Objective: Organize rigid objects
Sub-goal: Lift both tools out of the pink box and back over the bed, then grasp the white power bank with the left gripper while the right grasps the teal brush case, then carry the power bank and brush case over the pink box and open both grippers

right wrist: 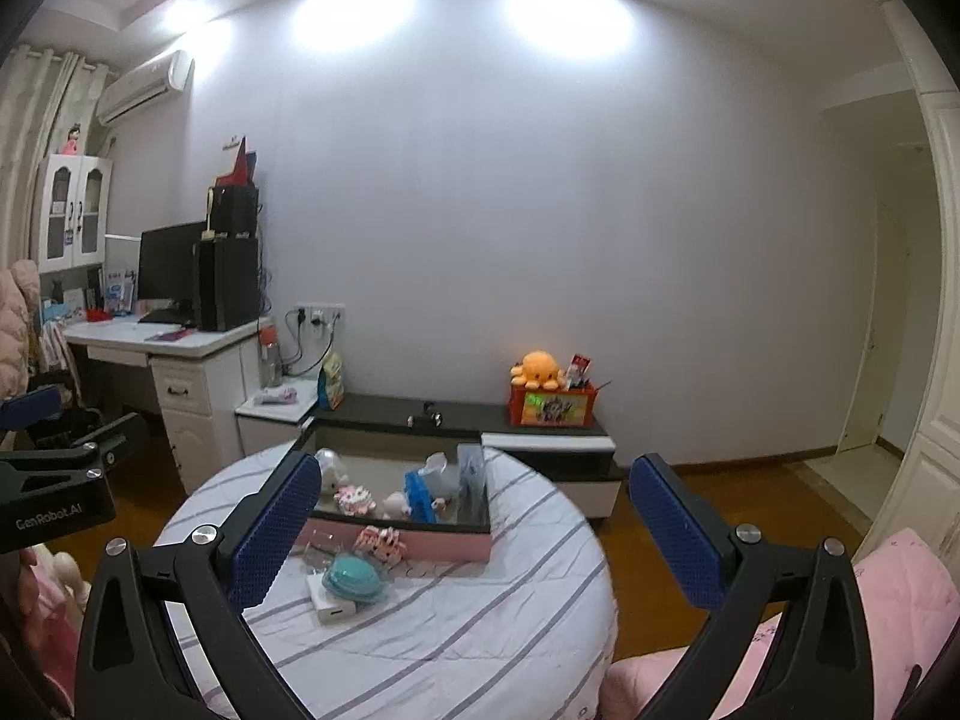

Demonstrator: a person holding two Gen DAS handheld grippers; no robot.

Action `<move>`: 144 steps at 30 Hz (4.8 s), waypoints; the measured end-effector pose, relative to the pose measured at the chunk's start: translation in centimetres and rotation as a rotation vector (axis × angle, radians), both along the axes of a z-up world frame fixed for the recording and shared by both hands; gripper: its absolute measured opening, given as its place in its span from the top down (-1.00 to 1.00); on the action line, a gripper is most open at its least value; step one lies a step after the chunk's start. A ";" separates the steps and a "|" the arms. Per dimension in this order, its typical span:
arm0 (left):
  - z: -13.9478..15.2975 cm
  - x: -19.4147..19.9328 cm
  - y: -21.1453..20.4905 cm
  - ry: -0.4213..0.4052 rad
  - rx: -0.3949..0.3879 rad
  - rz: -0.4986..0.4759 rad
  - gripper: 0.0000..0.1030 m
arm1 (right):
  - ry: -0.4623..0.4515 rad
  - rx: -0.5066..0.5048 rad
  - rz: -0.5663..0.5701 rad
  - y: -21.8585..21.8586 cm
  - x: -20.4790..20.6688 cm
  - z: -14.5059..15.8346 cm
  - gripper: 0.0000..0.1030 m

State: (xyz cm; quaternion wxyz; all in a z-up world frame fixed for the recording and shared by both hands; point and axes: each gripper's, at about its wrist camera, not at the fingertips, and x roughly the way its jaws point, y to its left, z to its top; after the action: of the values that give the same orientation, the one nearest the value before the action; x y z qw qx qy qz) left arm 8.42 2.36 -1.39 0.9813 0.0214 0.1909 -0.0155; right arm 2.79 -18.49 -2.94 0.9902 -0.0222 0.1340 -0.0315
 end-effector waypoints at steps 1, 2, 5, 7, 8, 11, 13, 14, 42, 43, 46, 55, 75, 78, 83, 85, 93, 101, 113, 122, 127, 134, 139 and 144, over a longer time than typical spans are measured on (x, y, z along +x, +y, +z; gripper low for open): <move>-0.4 0.4 0.1 0.013 -0.001 -0.001 -1.00 | 0.023 0.010 0.022 0.1 0.6 -0.3 -1.00; -0.8 0.8 0.2 0.025 0.000 -0.001 -1.00 | 0.048 0.016 0.040 0.1 1.3 -0.7 -1.00; -2.5 2.2 0.4 0.076 0.006 -0.001 -1.00 | 0.125 0.016 0.062 0.7 3.5 -2.3 -1.00; -3.8 3.4 0.4 0.121 0.002 -0.013 -1.00 | 0.184 0.009 0.075 1.3 5.3 -3.9 -1.00; -4.8 4.1 0.5 0.152 0.001 -0.025 -1.00 | 0.211 0.008 0.085 1.6 6.1 -4.6 -1.00; -7.7 5.8 0.3 0.232 0.025 -0.040 -1.00 | 0.312 0.013 0.120 2.5 8.9 -7.3 -1.00; -9.4 6.8 0.1 0.282 0.037 -0.053 -1.00 | 0.380 0.011 0.129 3.1 11.0 -9.4 -1.00; -10.4 7.5 0.1 0.314 0.037 -0.064 -1.00 | 0.407 0.010 0.133 3.4 11.8 -10.2 -1.00; -18.5 14.6 -6.7 0.554 0.078 -0.280 -1.00 | 0.603 -0.057 0.105 0.4 17.8 -17.7 -0.46; -18.7 14.8 -7.1 0.560 0.082 -0.287 -1.00 | 0.601 -0.067 0.102 0.0 17.8 -17.8 -0.46; -19.4 15.2 -7.8 0.576 0.089 -0.296 -1.00 | 0.624 -0.100 0.084 -1.1 17.9 -18.5 -0.50; -20.9 16.2 -8.5 0.584 0.086 -0.252 -0.99 | 0.654 -0.002 0.105 -4.0 18.2 -19.6 -0.52; -20.0 13.7 -7.9 0.609 0.048 -0.127 -0.25 | 0.616 0.061 0.113 -4.1 18.0 -19.9 -0.40; -20.0 14.0 -7.8 0.608 0.048 -0.134 -0.25 | 0.610 0.092 0.113 -4.5 17.9 -19.8 -0.39; -19.8 14.5 -7.4 0.619 0.025 -0.140 -0.25 | 0.597 0.151 0.114 -5.2 17.8 -18.9 -0.39; -19.7 14.8 -7.2 0.616 0.027 -0.128 -0.25 | 0.583 0.150 0.107 -5.2 17.6 -18.4 -0.39; -18.8 14.8 -6.5 0.594 0.020 -0.119 -0.25 | 0.534 0.158 0.100 -5.1 16.7 -17.0 -0.38; -16.2 14.1 -5.5 0.524 0.016 -0.101 -0.25 | 0.465 0.142 0.102 -4.6 15.2 -14.4 -0.38; -9.5 11.9 -4.1 0.344 0.010 -0.059 -0.25 | 0.289 0.103 0.127 -3.1 11.7 -7.8 -0.38; -6.1 9.1 -3.1 0.243 0.024 -0.059 -0.25 | 0.238 0.087 0.138 -1.8 9.6 -5.4 -0.38; -5.4 8.2 -2.7 0.225 0.015 -0.059 -0.25 | 0.226 0.091 0.148 -1.4 9.1 -5.0 -0.39; -4.5 6.7 -2.0 0.187 0.006 -0.051 -0.25 | 0.199 0.085 0.149 -1.1 8.1 -4.3 -0.39; -4.5 6.5 -2.0 0.186 0.003 -0.057 -0.25 | 0.196 0.081 0.148 -0.7 7.5 -4.3 -0.39; -4.5 6.6 -2.1 0.189 0.003 -0.057 -0.25 | 0.197 0.079 0.148 -0.7 7.5 -4.3 -0.39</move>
State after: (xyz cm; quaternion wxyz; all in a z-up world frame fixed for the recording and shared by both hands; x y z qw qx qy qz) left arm 14.98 0.24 -5.94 0.9580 0.0267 0.2818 -0.0452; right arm 10.34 -19.17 -7.28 0.9720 0.0037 0.2296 0.0495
